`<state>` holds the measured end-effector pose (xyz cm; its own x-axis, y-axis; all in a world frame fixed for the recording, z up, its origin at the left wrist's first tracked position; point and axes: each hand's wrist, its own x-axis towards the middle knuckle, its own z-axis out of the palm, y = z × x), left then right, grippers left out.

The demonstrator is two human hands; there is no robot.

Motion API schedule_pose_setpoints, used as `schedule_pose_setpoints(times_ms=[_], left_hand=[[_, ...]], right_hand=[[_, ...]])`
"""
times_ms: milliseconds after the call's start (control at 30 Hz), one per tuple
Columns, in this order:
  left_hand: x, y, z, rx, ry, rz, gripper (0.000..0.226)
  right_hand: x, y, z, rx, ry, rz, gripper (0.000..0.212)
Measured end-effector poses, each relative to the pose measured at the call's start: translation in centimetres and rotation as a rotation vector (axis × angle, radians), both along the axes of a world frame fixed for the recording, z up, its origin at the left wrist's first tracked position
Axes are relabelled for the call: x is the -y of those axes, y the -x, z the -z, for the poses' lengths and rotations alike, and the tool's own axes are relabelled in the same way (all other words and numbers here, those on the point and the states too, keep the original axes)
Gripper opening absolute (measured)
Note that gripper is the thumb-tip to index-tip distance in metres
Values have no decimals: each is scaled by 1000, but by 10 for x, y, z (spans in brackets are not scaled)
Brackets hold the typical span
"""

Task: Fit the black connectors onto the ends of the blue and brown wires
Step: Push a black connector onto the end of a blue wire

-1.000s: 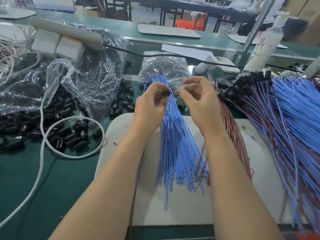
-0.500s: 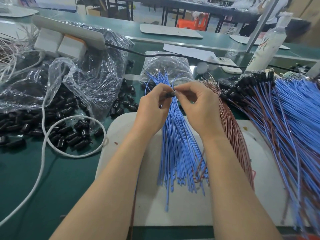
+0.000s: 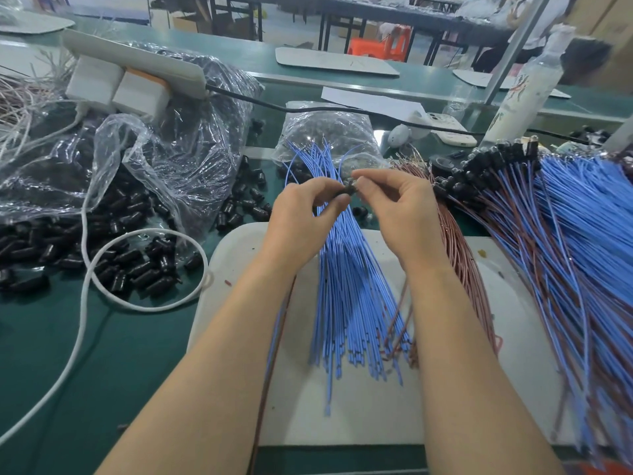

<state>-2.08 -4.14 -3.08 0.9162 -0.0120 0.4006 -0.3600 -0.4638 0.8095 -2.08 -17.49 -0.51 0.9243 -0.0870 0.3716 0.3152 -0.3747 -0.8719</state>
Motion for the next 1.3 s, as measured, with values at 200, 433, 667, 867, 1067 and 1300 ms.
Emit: schedule_pose_setpoints(times_ms=[200, 433, 667, 867, 1067, 1300], left_hand=[[1, 1, 2, -76, 25, 38, 6], [3, -1, 3, -83, 19, 43, 6], [5, 3, 0, -83, 5, 63, 8], [6, 5, 0, -83, -14, 42, 7], [7, 5, 0, -82, -24, 21, 6], [8, 4, -1, -71, 8, 13, 5]], right_hand=[[1, 0, 3, -8, 110, 23, 15], [1, -2, 6, -106, -17, -15, 14], [1, -6, 11, -265, -350, -36, 11], [-1, -8, 16, -337, -412, -97, 12], [-6, -7, 18, -345, -466, -122, 13], [-4, -8, 15, -330, -602, -161, 18]])
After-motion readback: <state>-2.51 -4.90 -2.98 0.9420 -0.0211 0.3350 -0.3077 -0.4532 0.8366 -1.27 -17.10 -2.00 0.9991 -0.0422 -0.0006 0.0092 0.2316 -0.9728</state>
